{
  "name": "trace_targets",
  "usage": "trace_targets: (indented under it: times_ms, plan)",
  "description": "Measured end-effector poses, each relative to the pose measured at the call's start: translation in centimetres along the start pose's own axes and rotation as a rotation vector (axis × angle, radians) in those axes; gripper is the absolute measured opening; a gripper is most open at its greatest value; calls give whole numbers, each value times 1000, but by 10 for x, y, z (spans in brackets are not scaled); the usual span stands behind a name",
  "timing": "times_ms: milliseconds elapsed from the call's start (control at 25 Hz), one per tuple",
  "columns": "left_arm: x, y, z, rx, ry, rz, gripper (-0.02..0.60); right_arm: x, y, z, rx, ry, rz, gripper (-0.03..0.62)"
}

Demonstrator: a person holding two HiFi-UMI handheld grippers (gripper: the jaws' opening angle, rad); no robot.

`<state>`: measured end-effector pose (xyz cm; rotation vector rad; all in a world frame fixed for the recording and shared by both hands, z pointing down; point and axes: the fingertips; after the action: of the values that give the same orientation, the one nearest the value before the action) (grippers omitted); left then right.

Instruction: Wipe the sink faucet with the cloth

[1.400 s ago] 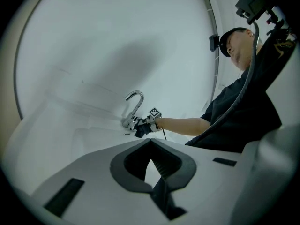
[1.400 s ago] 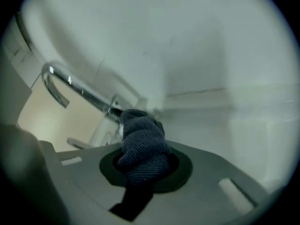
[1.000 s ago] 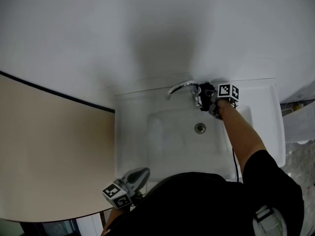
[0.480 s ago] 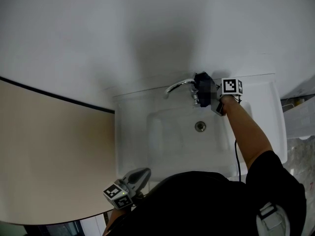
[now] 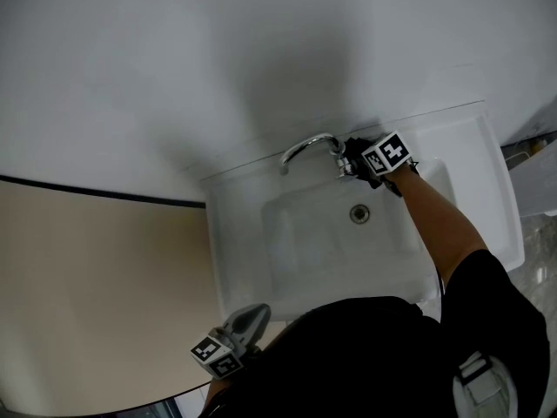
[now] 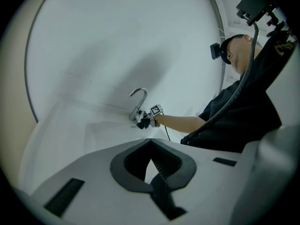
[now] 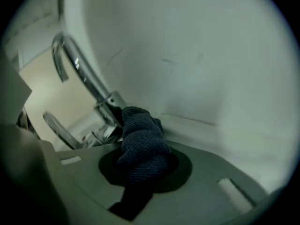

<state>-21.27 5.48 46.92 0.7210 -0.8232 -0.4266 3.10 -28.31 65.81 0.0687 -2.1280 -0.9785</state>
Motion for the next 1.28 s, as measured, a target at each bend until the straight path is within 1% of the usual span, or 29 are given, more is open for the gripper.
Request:
trace_targets:
  times_ms: [80,120,280,360,400,480,680,720,800,840,880,960,1000,1040,1080,1200,1280]
  plan:
    - [3,1,0,16,-7,33,0,9,8,7,-256,69,108,52]
    - [5,1,-1,25,-6,44,0,12,9,9,-358,87,141,52]
    - [17,0,-11,50,-6,78,0,15,6,10,-720,105,244,52]
    - [20,1,-14,64,-7,94,0,15,3,14,-863,110,292,51]
    - [22,2,-15,71,-7,102,0,13,1,16,-897,109,301,51]
    - [24,2,-17,82,-9,115,0,5,-9,24,-902,104,266,51]
    - [35,-6,-24,93,2,118,0,-22,-37,41,-823,97,80,51]
    - [37,-6,-24,103,3,125,0,-22,-38,40,-789,87,60,49]
    - [40,-7,-25,114,5,133,0,-13,-32,30,-703,71,59,49]
    - [40,-7,-26,113,3,133,0,-9,-29,26,-658,69,59,49]
    - [40,-8,-27,108,1,131,0,-10,-31,24,-610,69,36,49]
    - [37,-10,-26,104,-2,122,0,-27,-50,31,-529,60,-77,49]
    - [36,-12,-23,108,-4,118,0,-36,-62,38,-516,51,-128,49]
    - [35,-13,-20,109,-8,113,0,-41,-71,45,-524,46,-152,49]
    - [35,-14,-18,106,-13,108,0,-42,-75,50,-545,51,-149,48]
    - [31,-14,-16,96,-8,88,0,-43,-73,59,-607,94,-109,48]
    - [31,-16,-15,85,3,62,0,-56,-85,68,-649,124,-129,48]
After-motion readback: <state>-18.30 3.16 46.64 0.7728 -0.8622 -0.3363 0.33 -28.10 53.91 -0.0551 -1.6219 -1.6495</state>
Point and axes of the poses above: the fingertips, and each gripper's own axes: x forward along the fingers, z to its left, y out of its underside, and after that the axes turned 5 degrees about -y, right-handed
